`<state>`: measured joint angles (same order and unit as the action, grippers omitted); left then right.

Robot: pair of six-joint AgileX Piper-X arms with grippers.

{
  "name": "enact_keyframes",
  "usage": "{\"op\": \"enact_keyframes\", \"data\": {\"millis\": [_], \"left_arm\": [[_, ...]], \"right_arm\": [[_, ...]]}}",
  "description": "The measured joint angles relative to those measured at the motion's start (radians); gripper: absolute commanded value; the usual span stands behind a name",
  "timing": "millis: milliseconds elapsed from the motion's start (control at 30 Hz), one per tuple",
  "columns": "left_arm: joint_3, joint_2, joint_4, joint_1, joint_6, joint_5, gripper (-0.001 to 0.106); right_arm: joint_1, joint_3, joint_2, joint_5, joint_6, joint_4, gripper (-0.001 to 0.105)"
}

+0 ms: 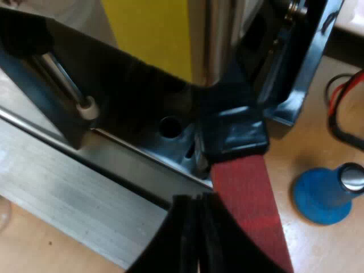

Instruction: Put the handle in the coffee machine

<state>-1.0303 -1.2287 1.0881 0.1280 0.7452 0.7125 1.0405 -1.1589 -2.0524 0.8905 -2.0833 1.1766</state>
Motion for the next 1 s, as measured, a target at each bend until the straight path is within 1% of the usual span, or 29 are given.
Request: {"op": "enact_keyframes", "data": {"millis": [100,167,233,333,467,500,767,833,867,933,1000], "left_arm": [[0.000,0.000,0.007,0.000,0.037,0.006,0.001],[0.000,0.000,0.007,0.000,0.073,0.006,0.001],[0.000,0.000,0.011,0.000,0.123,0.009,0.001],[0.000,0.000,0.011,0.000,0.169,0.012,0.001],[0.009,0.000,0.011,-0.003,0.193,0.012,0.001],[0.018,0.000,0.011,-0.003,0.199,-0.001,0.001],[0.057,0.000,0.017,-0.022,0.214,-0.009,0.000],[0.059,0.003,0.017,-0.022,0.249,-0.007,0.000],[0.059,0.004,0.019,-0.022,0.253,-0.007,0.000],[0.060,0.017,0.019,-0.022,0.306,-0.002,0.000],[0.060,0.023,0.019,-0.022,0.317,-0.002,0.000]], "right_arm": [[0.000,0.000,0.000,0.003,-0.016,0.000,0.035],[0.000,0.000,0.000,0.003,-0.019,0.000,0.035],[0.000,0.000,0.000,0.003,-0.022,0.000,0.035],[0.000,0.000,0.000,0.003,-0.023,0.000,0.035],[0.000,0.000,0.000,0.006,-0.024,0.000,0.035],[0.000,0.000,0.000,0.006,-0.026,0.000,0.035],[0.000,0.000,0.000,0.006,-0.026,0.000,0.035],[0.000,0.000,0.000,0.006,-0.026,0.000,0.035],[0.000,0.000,0.000,0.006,-0.026,0.000,0.035],[0.000,0.000,0.000,0.006,-0.028,0.000,0.035],[0.000,0.000,0.000,0.006,-0.028,0.000,0.035]]}}
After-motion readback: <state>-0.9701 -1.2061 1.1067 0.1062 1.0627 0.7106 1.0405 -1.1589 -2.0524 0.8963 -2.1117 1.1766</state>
